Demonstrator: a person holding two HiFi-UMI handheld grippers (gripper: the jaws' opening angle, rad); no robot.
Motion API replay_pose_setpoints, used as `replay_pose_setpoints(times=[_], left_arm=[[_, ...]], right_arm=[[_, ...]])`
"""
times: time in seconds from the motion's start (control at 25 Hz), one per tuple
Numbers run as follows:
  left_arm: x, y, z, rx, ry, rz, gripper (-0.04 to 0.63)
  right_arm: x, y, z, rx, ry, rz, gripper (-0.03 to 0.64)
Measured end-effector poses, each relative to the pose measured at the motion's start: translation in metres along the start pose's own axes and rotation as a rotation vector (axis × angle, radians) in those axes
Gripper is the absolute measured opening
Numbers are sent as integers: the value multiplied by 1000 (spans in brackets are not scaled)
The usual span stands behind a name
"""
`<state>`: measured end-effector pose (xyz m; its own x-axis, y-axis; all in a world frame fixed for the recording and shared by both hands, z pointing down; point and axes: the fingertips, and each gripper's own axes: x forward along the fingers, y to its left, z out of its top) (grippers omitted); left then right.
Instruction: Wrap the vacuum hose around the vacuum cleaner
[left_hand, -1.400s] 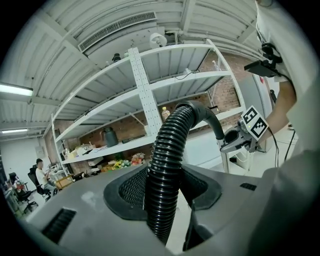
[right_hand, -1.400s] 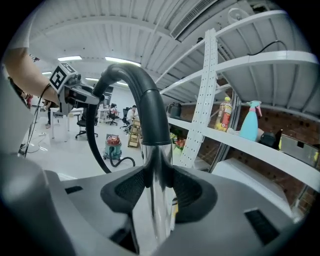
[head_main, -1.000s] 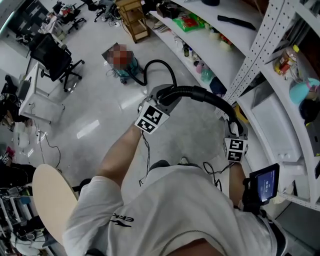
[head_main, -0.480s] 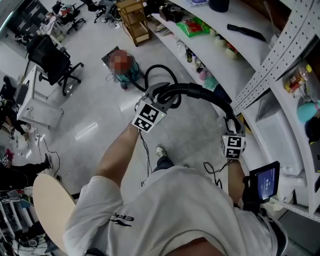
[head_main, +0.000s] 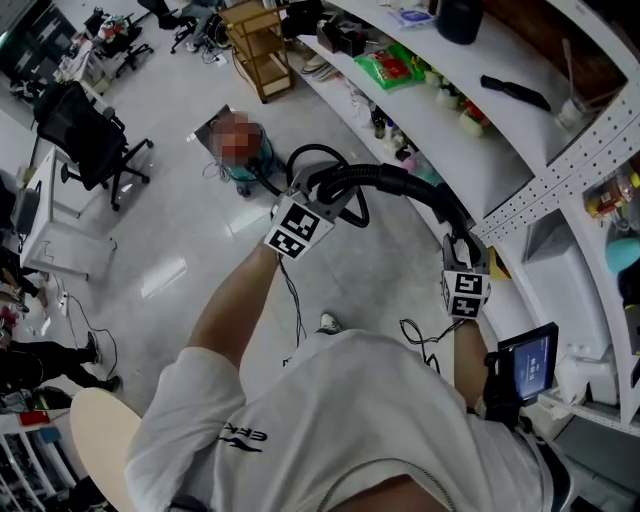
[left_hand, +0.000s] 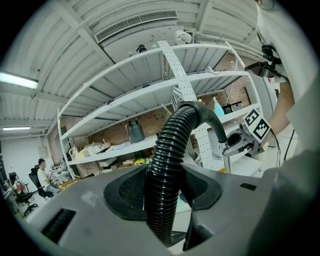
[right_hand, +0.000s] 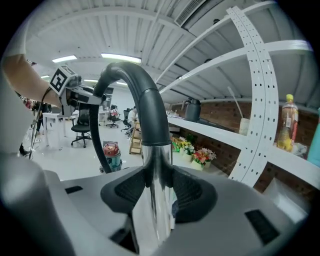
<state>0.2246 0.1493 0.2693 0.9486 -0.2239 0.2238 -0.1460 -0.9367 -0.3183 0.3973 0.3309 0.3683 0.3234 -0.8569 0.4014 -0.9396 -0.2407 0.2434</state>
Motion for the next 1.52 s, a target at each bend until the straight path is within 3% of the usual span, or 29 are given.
replay_pose_setpoints(times=[0.32, 0.64, 1.16, 1.52], left_arm=[[-15, 74, -20, 22, -24, -9, 175], [-8, 153, -52, 27, -2, 23, 175], [60, 294, -86, 37, 62, 53, 175], [93, 363, -106, 45, 92, 88, 175]], right_arm=[[52, 50, 39, 10, -9, -14, 172], [129, 82, 74, 0, -18, 36, 172], [293, 89, 136, 4, -15, 114, 172], [373, 94, 166, -4, -25, 170, 172]])
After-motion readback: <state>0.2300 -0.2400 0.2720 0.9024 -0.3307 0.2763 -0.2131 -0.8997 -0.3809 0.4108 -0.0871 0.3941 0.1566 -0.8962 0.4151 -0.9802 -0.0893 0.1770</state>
